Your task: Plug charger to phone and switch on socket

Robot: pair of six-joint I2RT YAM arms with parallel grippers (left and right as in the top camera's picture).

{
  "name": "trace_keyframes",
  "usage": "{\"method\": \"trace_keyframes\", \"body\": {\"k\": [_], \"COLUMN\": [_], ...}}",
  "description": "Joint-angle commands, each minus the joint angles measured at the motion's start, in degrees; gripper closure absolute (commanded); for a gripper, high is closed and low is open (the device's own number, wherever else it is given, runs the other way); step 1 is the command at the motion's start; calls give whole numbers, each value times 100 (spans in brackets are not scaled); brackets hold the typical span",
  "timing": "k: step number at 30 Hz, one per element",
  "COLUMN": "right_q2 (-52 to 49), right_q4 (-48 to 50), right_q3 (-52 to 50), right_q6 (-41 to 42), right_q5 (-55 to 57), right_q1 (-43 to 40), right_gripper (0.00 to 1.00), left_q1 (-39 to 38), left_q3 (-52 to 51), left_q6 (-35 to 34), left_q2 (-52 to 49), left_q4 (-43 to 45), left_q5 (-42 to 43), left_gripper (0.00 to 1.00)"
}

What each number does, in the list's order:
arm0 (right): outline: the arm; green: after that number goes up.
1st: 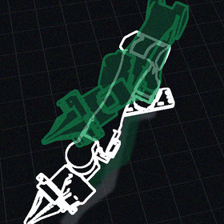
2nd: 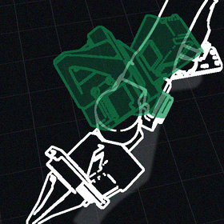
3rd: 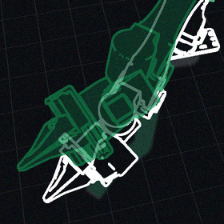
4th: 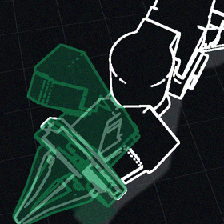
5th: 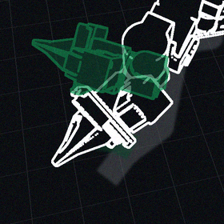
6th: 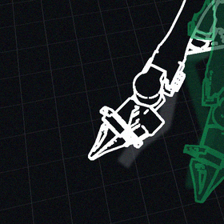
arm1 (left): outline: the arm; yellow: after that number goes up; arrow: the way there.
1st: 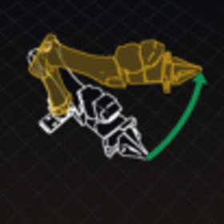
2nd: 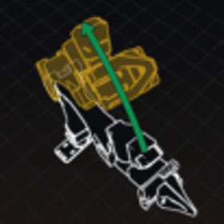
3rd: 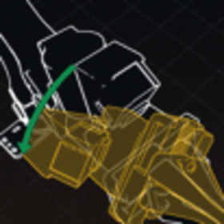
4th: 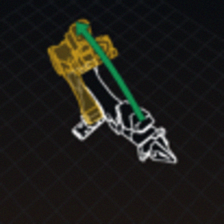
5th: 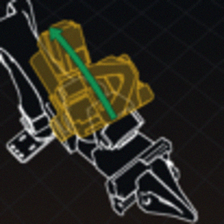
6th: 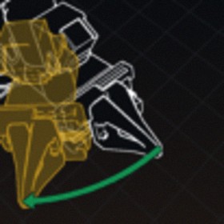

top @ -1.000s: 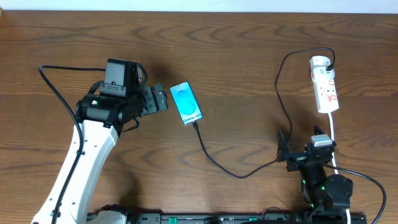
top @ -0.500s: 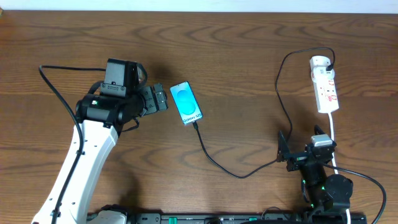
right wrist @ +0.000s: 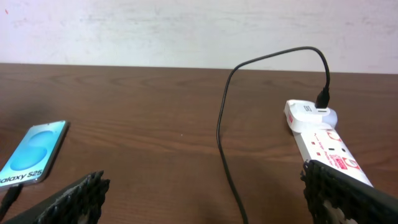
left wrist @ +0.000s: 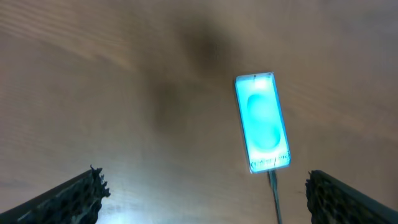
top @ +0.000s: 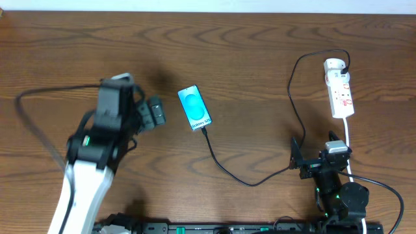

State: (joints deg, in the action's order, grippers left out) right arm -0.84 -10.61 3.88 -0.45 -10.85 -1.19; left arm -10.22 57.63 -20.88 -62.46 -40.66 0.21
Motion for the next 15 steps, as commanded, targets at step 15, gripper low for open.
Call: {"method": "trace_keyframes", "body": {"k": [15], "right_q2": [52], "right_q4": [13], "right_q3": [-61], "right_q6": [-46], "right_q5": [22], "right_q1": [44], "right_gripper": [1], "left_q1": [1091], "left_q3": [-3141], "left_q6": [1294], "left_q2": [3604], "left_q4": [2846], "left_q5": [529], "left_gripper": [1]}}
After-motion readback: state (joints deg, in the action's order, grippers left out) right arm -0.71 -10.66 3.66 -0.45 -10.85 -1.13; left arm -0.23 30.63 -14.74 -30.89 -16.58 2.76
